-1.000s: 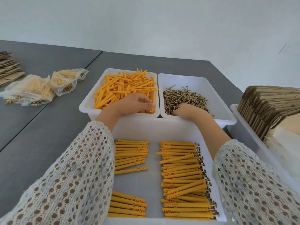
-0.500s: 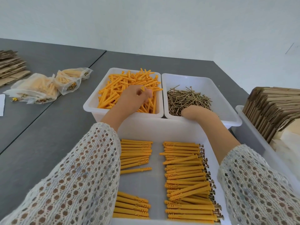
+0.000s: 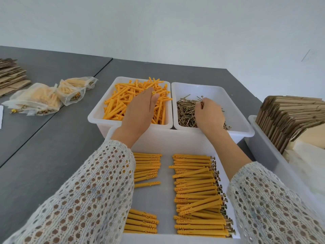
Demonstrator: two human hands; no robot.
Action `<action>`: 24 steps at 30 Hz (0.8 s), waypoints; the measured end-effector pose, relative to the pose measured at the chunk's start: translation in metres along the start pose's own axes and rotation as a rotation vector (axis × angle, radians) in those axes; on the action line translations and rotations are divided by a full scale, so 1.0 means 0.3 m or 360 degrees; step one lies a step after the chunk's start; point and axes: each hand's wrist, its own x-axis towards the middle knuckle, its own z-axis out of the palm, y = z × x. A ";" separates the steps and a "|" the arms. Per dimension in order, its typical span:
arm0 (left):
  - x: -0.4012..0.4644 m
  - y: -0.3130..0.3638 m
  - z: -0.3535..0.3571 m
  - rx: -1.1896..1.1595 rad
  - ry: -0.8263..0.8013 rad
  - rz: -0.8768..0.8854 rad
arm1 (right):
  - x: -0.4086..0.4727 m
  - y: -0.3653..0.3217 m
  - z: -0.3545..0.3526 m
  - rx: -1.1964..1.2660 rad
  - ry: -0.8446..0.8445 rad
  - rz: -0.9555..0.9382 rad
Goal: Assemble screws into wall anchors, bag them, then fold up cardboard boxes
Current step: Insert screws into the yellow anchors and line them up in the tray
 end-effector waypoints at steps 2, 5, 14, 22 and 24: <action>0.000 0.002 0.001 0.0063 -0.0016 0.0080 | -0.002 -0.015 -0.002 0.0234 0.0092 -0.0017; 0.000 0.007 -0.001 0.0210 -0.0051 0.0198 | -0.011 -0.044 -0.002 0.0609 0.0129 -0.0027; -0.004 0.033 -0.005 0.0290 -0.0319 0.0373 | 0.002 -0.079 -0.028 0.1476 -0.0005 0.0543; 0.000 0.021 0.008 0.0285 -0.0382 0.0388 | -0.007 -0.068 -0.056 0.2071 -0.0370 0.0668; 0.003 0.015 0.012 0.0296 -0.0376 0.0380 | -0.016 -0.077 -0.057 0.2069 -0.0375 0.0581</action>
